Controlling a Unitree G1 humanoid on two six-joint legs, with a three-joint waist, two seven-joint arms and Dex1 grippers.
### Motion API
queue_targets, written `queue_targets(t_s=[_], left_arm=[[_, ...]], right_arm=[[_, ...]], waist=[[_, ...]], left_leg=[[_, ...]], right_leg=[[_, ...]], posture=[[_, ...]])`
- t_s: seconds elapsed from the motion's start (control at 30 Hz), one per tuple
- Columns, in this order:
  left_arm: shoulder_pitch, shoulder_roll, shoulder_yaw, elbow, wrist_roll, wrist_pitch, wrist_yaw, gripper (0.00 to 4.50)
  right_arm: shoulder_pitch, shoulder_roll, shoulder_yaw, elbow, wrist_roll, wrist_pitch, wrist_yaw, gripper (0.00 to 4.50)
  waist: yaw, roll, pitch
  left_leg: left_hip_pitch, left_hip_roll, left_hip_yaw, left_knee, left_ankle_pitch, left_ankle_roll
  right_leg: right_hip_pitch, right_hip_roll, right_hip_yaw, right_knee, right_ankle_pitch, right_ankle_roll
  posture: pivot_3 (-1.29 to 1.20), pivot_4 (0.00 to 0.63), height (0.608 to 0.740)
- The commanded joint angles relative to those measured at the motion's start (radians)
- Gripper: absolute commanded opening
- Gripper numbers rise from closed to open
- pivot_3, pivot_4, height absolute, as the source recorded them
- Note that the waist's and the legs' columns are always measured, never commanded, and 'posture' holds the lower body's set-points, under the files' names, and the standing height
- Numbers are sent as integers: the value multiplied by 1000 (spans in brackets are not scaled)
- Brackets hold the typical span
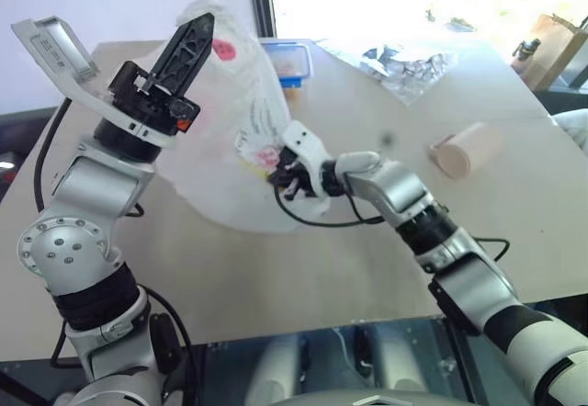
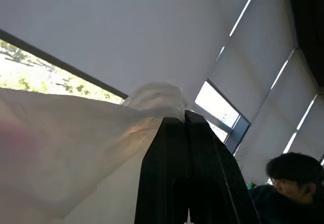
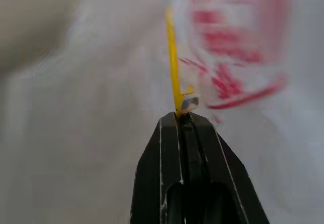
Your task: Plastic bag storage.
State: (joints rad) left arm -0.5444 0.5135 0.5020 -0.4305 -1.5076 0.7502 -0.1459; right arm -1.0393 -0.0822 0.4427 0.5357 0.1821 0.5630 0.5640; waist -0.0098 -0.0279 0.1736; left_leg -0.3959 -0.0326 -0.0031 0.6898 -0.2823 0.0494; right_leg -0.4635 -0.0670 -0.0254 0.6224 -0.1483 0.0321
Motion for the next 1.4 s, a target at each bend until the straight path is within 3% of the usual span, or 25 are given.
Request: queue_targets(t_s=[0.03, 0.2, 0.33, 0.43, 0.63, 0.87, 0.97, 1.07, 1.13, 1.23, 1.4], left_arm=[[0, 50, 20, -54, -160, -21, 27, 0], [63, 109, 44, -59, -277, -38, 56, 0], [191, 137, 26, -94, -269, -19, 15, 0], [348, 127, 19, -145, -227, -10, -52, 0], [499, 91, -3, -195, -209, -51, -93, 0], [527, 95, -24, -215, -222, -79, -101, 0], [543, 94, -29, -228, -213, -92, -105, 0], [557, 92, -26, -238, -211, -111, -101, 0], [564, 93, -27, -242, -210, -119, -101, 0], [569, 91, -35, -244, -202, -132, -103, 0], [547, 88, -64, -223, -173, -147, -111, 0]], right_arm=[[-174, -67, -80, 280, -145, -285, -167, 29], [-304, -167, -130, 491, -228, -496, -187, 29], [-268, -173, -189, 463, -180, -544, 0, 29], [-133, -177, -163, 332, -182, -573, 149, 29], [-1, -85, -148, 254, -244, -580, 94, 29], [-132, 73, -205, 410, -244, -737, -17, 29], [-175, 71, -209, 512, -288, -826, -102, 889], [-169, 55, -259, 506, -261, -879, -129, 2345], [-114, 19, -256, 432, -260, -896, -65, 3091], [23, -56, -262, 215, -214, -824, 57, 3091], [362, -312, -344, -535, -14, -373, 215, 3091]], waist=[[-1, 0, 0], [-12, 0, 0], [-34, 0, 0], [-35, 1, 0], [-26, 2, 1], [-31, 2, 1], [-28, 2, 1], [-19, 2, 1], [-18, 2, 1], [-14, 2, 1], [7, 4, 2]], left_leg=[[0, 0, 0, 0, 0, -1], [0, 2, -1, -5, 1, -3], [0, 4, -1, -8, 1, -3], [1, 5, 0, -8, 1, -2], [0, 4, 0, -5, 1, -2], [4, 4, 0, -4, 3, -5], [5, 5, 0, -5, 3, -6], [5, 5, -1, -5, 3, -6], [4, 4, -1, -5, 3, -6], [3, 4, -2, -6, 3, -5], [0, 5, -5, -5, 3, -5]], right_leg=[[0, 0, 0, 0, 0, 0], [-1, 2, 0, -2, -1, -2], [-1, 3, 1, -5, -1, -2], [-1, 4, 6, -5, -1, -2], [-1, 4, 5, -2, -1, -2], [-1, 6, 5, 2, 0, -5], [0, 7, 4, 2, 0, -5], [1, 6, 2, 0, 0, -6], [1, 5, 2, 0, 0, -5], [1, 5, 1, -1, 0, -5], [0, 5, 1, -3, 0, -5]], posture=[[0, 150, 740], [0, 150, 740], [0, 150, 740], [0, 150, 740], [0, 150, 740], [0, 150, 740], [0, 150, 740], [0, 150, 740], [0, 150, 740], [0, 150, 740], [0, 150, 740]])
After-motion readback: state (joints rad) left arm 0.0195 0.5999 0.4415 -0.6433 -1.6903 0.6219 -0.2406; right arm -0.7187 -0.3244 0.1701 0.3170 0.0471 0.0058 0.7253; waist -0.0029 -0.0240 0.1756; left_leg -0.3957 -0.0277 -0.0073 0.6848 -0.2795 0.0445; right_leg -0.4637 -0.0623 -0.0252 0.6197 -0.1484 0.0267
